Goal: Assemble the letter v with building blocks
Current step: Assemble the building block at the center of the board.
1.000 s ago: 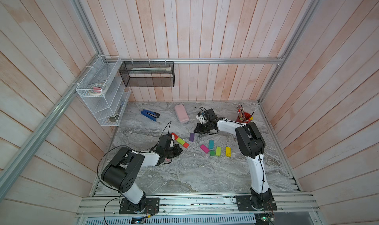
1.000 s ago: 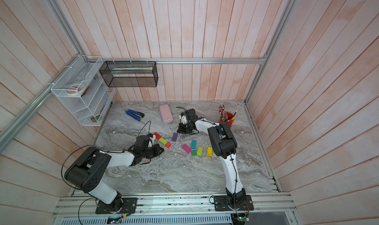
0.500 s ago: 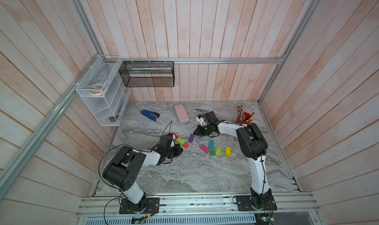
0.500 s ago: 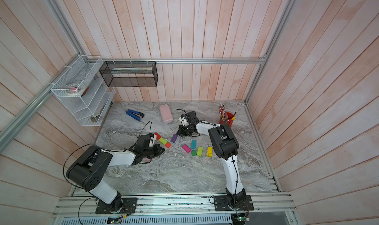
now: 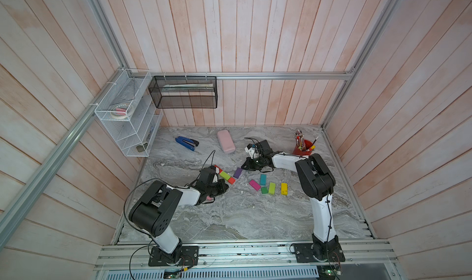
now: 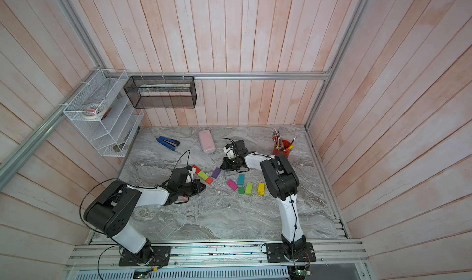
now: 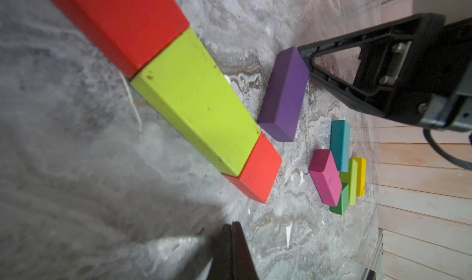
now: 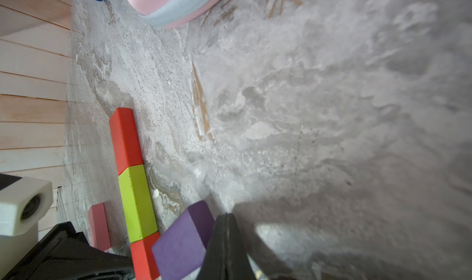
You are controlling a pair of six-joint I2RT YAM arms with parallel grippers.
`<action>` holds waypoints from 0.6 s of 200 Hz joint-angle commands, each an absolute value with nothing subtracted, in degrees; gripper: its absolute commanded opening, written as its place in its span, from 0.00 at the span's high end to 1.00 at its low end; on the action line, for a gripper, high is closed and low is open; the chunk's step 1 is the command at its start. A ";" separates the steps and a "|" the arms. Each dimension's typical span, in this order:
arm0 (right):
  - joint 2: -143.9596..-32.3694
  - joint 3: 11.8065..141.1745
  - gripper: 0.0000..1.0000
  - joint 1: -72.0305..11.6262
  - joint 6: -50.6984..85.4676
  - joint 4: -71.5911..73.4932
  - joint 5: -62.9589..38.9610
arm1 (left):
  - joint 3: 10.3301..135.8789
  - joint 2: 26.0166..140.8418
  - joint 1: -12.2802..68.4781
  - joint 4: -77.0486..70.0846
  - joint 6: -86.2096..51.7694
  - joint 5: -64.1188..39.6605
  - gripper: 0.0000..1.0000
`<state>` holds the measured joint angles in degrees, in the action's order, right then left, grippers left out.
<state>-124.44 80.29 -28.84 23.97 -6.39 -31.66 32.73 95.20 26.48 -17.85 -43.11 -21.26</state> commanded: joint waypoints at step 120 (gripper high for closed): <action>-123.36 74.32 0.96 -30.23 24.96 -11.99 -27.78 | 33.46 97.47 27.07 -17.06 -42.10 -22.10 1.00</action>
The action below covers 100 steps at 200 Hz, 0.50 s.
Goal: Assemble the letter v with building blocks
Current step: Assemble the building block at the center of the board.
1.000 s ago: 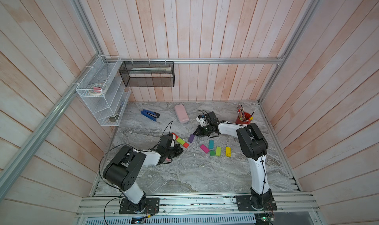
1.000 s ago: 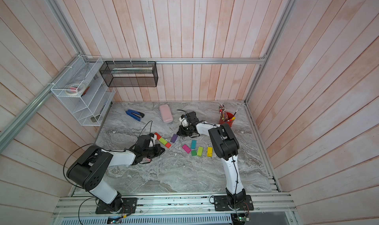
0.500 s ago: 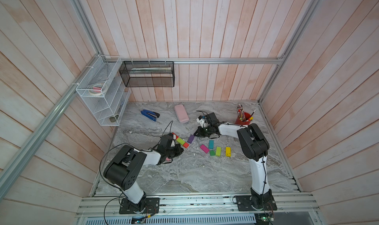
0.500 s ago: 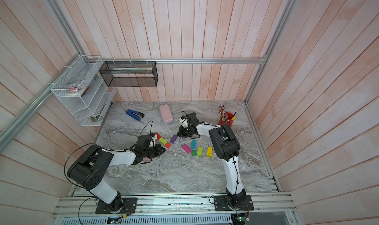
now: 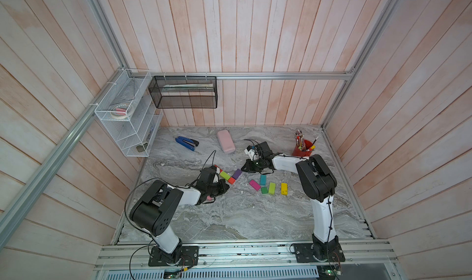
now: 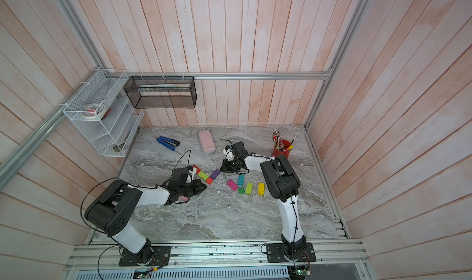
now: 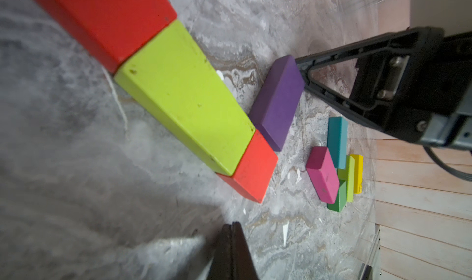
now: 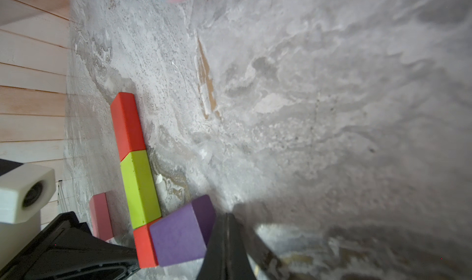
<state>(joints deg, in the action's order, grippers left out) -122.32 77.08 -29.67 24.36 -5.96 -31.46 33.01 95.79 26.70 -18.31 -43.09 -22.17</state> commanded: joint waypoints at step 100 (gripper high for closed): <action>-124.65 76.06 0.94 -30.22 24.46 -12.13 -27.92 | 33.81 97.65 27.07 -16.74 -41.92 -21.97 1.00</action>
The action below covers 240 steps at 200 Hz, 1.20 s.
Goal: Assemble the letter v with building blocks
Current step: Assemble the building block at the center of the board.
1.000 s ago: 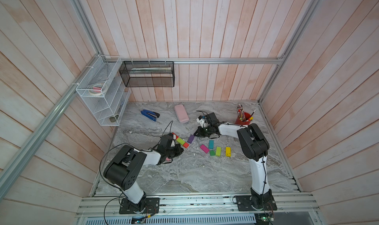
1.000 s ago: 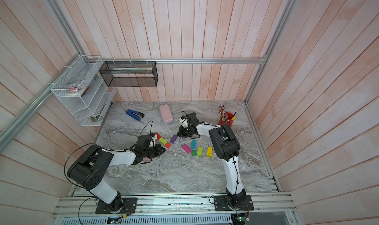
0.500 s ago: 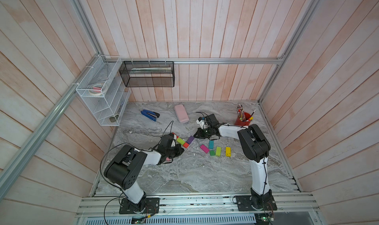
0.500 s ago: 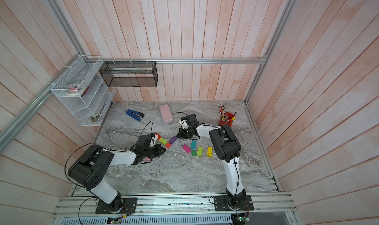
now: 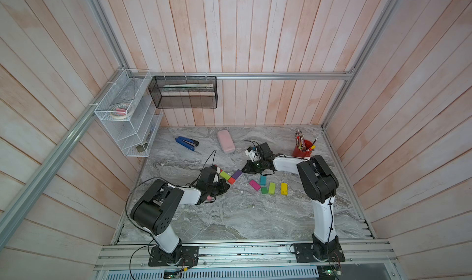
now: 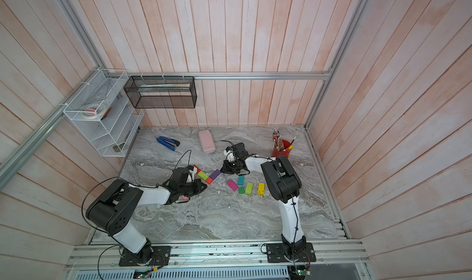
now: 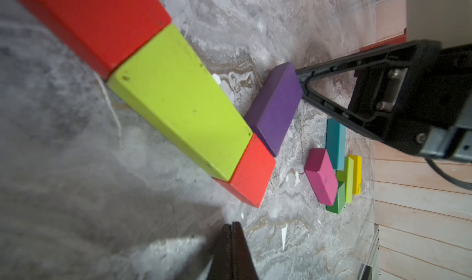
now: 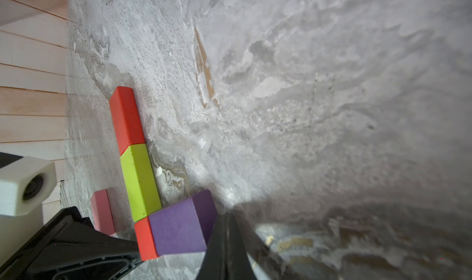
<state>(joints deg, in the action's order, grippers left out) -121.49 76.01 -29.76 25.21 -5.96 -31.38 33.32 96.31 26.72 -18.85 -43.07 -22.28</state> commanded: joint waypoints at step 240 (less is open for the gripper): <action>-128.28 81.21 0.92 -30.94 22.41 -13.95 -30.81 | 33.86 98.35 27.07 -16.35 -42.01 -21.45 1.00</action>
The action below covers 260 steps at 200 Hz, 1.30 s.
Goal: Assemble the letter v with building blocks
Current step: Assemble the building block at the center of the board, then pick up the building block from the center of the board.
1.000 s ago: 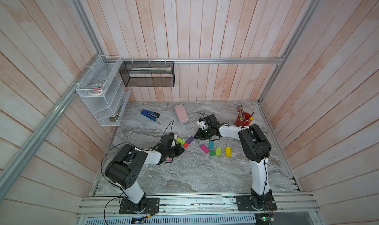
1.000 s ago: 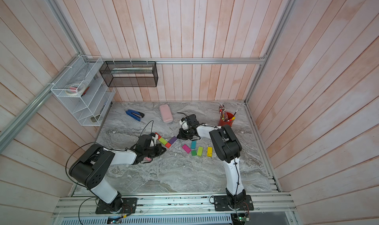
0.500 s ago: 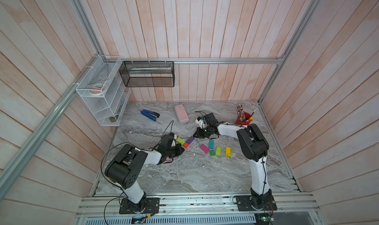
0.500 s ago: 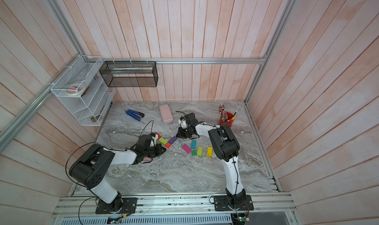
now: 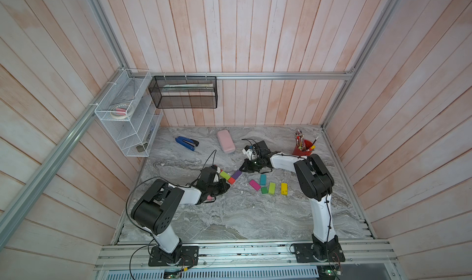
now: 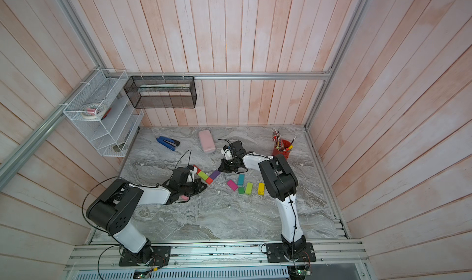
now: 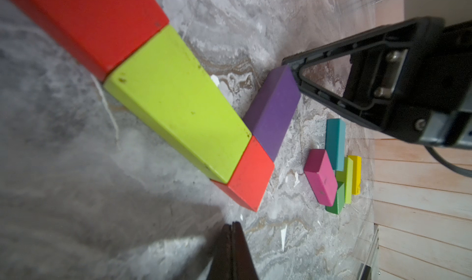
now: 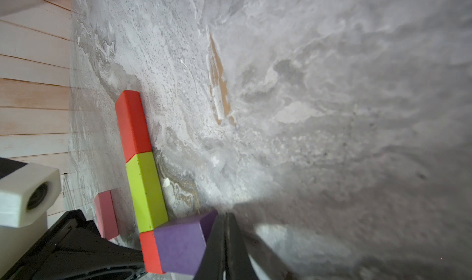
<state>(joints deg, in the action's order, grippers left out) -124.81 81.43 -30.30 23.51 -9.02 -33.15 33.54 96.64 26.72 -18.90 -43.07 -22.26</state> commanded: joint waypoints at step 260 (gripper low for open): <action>-111.46 77.93 0.44 -52.31 3.25 -11.46 -8.49 | 21.06 57.57 3.19 4.08 -45.81 -19.57 0.49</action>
